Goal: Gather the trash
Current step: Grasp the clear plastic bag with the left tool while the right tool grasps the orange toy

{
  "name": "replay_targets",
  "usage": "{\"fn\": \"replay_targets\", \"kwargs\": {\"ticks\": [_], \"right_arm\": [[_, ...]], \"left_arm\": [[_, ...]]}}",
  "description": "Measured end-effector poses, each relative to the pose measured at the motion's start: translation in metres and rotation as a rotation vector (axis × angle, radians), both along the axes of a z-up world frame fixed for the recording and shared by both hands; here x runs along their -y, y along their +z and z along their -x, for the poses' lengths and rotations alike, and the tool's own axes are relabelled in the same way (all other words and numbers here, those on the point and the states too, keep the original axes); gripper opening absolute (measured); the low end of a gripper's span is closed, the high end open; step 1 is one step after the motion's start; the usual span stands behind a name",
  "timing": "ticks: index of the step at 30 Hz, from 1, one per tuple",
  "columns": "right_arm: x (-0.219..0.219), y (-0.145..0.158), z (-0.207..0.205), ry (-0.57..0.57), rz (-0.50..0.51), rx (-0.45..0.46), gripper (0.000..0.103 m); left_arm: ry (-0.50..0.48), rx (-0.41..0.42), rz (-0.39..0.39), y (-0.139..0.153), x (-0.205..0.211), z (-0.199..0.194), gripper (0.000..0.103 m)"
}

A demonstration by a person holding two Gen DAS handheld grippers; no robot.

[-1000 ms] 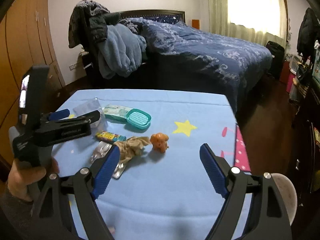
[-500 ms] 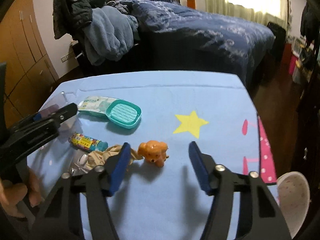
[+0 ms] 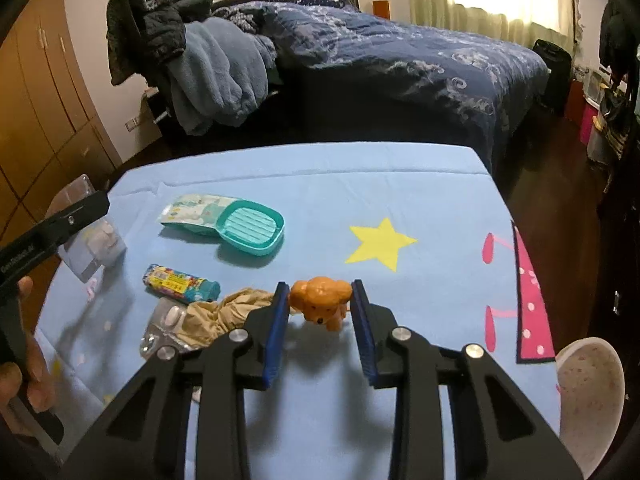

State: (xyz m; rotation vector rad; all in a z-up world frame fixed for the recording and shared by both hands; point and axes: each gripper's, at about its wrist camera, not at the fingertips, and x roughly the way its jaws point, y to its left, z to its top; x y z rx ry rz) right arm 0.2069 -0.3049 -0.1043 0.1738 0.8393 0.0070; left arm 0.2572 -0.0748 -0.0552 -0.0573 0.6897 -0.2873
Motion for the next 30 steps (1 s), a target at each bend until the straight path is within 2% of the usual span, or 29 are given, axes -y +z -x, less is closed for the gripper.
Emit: {"fn": "replay_targets", "kwargs": {"ticks": [8,15,23,30], "right_arm": [[0.019,0.030,0.041,-0.011,-0.074,0.071,0.032],[0.011,0.049,0.085,0.008,-0.053,0.126,0.032],[-0.006,0.055,0.128,0.043,-0.041,0.157,0.032],[-0.009,0.054,0.161,0.052,-0.046,0.156,0.032]], "left_arm": [[-0.021,0.024,0.065,0.018,-0.007,0.028,0.062],[-0.055,0.025,0.147,0.028,-0.016,0.066,0.062],[-0.088,0.001,0.266,0.032,-0.028,0.110,0.061],[-0.107,0.034,0.246,0.038,-0.022,0.147,0.063]]}}
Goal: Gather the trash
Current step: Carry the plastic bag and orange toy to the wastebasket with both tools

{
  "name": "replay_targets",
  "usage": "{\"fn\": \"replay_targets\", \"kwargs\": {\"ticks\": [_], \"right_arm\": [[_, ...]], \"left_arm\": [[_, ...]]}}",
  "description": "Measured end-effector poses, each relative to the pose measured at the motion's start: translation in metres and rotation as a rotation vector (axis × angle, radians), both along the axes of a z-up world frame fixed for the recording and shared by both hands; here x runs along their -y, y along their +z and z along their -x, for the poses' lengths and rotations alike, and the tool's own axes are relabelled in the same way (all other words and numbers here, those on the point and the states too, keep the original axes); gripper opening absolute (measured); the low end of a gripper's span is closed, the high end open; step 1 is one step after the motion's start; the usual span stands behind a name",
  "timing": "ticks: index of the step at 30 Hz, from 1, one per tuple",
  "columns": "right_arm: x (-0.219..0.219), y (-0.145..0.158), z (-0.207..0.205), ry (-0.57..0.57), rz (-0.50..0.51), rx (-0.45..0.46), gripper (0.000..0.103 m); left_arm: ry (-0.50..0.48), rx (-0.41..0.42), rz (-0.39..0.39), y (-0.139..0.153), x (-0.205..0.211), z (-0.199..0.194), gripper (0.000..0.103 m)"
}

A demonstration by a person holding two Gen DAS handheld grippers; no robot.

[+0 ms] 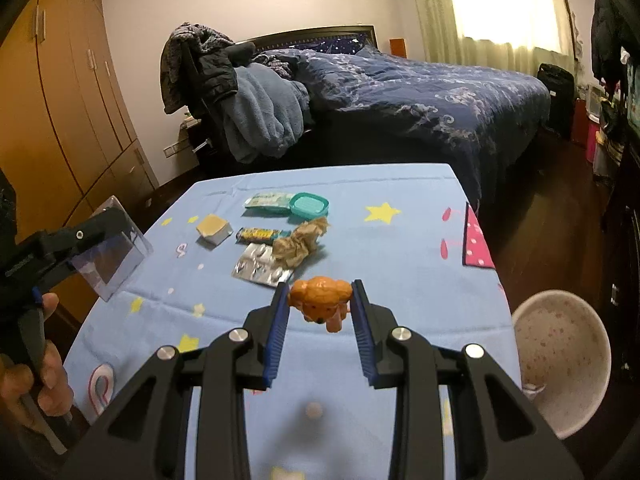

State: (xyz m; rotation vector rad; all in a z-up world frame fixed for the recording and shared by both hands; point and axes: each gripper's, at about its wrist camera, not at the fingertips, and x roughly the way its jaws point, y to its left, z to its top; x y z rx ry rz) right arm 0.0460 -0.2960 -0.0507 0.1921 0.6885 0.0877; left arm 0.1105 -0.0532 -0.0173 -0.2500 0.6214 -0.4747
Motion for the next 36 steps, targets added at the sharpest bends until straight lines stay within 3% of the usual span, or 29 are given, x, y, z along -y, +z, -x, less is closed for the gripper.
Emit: {"fn": "replay_targets", "kwargs": {"ticks": [13,36], "right_arm": [[0.049,-0.008,0.047,-0.116,-0.022,0.003,0.032],[0.203,-0.023,0.122,-0.488,-0.052,0.047,0.032]], "left_arm": [[-0.150,0.025,-0.030,0.011,0.064,0.030,0.064],[-0.539,0.069,-0.091,0.017,0.268,0.050,0.064]]}}
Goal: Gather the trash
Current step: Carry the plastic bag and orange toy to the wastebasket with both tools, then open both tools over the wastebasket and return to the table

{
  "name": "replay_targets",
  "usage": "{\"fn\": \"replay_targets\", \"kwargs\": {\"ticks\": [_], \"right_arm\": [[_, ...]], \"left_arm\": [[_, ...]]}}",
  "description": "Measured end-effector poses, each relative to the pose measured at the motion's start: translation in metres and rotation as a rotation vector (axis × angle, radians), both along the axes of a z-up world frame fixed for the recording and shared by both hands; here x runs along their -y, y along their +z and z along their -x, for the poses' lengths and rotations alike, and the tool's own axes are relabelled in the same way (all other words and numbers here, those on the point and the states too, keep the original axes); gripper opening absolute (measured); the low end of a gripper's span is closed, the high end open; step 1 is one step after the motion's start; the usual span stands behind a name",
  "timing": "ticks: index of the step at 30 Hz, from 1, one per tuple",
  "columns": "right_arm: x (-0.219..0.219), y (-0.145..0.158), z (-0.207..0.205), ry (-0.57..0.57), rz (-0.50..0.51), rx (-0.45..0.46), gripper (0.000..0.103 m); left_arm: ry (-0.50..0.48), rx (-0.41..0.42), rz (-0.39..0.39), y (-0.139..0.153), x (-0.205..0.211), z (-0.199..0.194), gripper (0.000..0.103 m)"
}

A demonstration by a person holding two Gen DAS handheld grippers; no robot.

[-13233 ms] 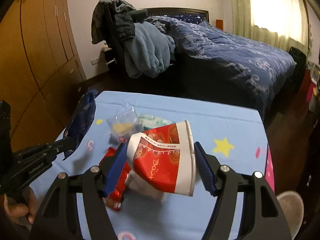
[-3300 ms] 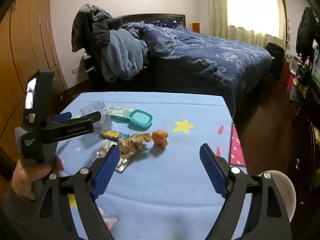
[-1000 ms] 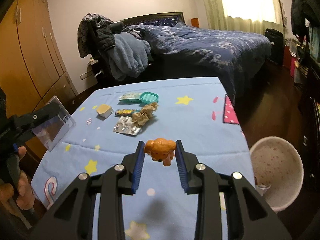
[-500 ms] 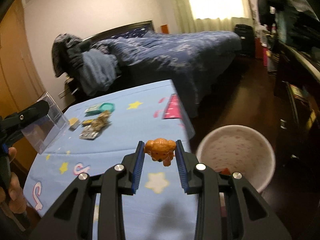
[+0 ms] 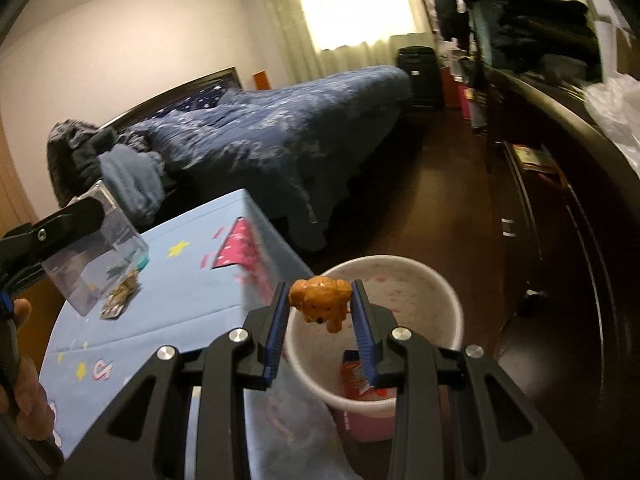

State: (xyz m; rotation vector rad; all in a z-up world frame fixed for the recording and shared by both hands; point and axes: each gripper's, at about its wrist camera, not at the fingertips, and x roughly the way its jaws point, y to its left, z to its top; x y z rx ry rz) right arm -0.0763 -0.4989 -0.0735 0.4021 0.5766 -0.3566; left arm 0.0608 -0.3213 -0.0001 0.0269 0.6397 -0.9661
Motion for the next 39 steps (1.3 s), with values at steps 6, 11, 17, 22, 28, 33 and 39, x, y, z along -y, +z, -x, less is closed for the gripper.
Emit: {"fn": "replay_targets", "kwargs": {"ticks": [6,11,17,22,28,33,39], "right_arm": [[0.026,-0.015,0.000,-0.055,-0.014,-0.025,0.032],[0.043,-0.033,-0.011,-0.078,-0.024,-0.052,0.032],[0.056,-0.054,-0.026,-0.089,-0.045,-0.085,0.032],[0.063,-0.068,-0.038,-0.089,-0.053,-0.109,0.034],[0.069,-0.073,-0.039,-0.104,-0.058,-0.111,0.045],[0.065,-0.066,-0.036,-0.103,-0.057,-0.096,0.047],[0.031,-0.043,-0.042,-0.030,-0.034,-0.073,0.052]], "left_arm": [[-0.033,0.001,-0.051,-0.014,0.045,-0.006,0.064],[-0.045,-0.019,-0.085,-0.026,0.070,-0.015,0.065],[-0.068,-0.024,-0.140,-0.044,0.101,-0.021,0.066],[-0.072,-0.039,-0.155,-0.054,0.111,-0.025,0.075],[-0.059,-0.048,-0.143,-0.052,0.107,-0.029,0.080],[-0.033,-0.037,-0.124,-0.042,0.087,-0.031,0.083],[0.068,0.010,-0.119,-0.026,0.033,-0.034,0.090]]}}
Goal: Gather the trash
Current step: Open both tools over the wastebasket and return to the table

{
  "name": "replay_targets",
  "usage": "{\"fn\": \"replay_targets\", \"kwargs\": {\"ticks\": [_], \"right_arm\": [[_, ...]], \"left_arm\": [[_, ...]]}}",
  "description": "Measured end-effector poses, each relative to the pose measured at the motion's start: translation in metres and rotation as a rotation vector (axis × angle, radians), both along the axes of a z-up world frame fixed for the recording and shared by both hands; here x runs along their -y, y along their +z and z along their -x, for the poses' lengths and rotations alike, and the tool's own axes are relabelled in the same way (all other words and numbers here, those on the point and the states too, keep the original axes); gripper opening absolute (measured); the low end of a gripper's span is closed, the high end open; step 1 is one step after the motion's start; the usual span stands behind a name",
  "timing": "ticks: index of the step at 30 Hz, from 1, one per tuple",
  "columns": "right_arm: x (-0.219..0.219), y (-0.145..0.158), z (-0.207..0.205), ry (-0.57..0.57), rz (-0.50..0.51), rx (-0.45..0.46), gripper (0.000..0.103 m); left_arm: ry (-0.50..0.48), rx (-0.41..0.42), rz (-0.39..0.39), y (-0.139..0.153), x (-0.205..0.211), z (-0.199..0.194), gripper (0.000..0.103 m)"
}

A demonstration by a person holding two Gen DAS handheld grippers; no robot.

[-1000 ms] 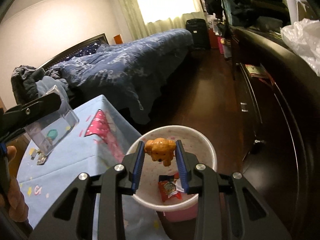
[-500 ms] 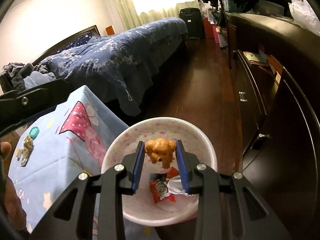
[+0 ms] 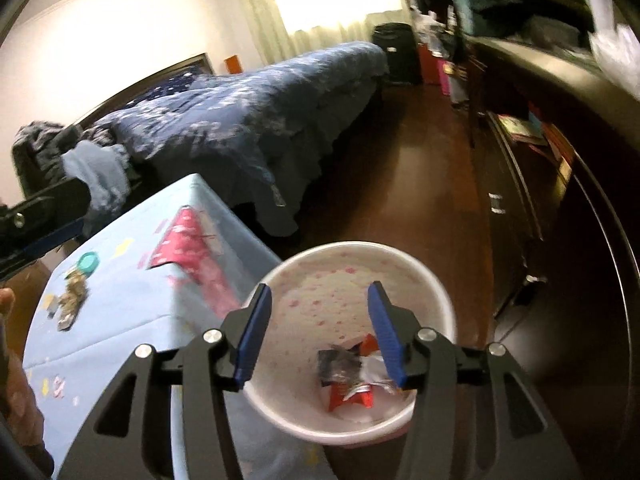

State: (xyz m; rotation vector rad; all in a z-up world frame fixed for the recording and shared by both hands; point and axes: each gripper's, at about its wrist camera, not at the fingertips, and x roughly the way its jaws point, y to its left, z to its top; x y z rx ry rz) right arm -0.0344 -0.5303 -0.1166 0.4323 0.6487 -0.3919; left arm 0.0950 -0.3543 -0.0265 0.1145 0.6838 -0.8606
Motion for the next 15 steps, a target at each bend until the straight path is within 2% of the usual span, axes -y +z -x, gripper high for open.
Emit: {"fn": "replay_targets", "kwargs": {"ticks": [2,8,15], "right_arm": [[-0.017,0.010,-0.005,0.041,0.012,0.010,0.057],[-0.079,0.040,-0.026,0.178,0.067,0.036,0.063],[-0.160,0.059,-0.067,0.361,0.089,0.035,0.064]], "left_arm": [[0.039,0.011,0.000,0.003,-0.020,-0.003,0.093],[0.217,0.033,-0.035,0.005,-0.097,-0.025,0.097],[0.437,0.026,-0.080,-0.008,-0.190,-0.065,0.099]]}}
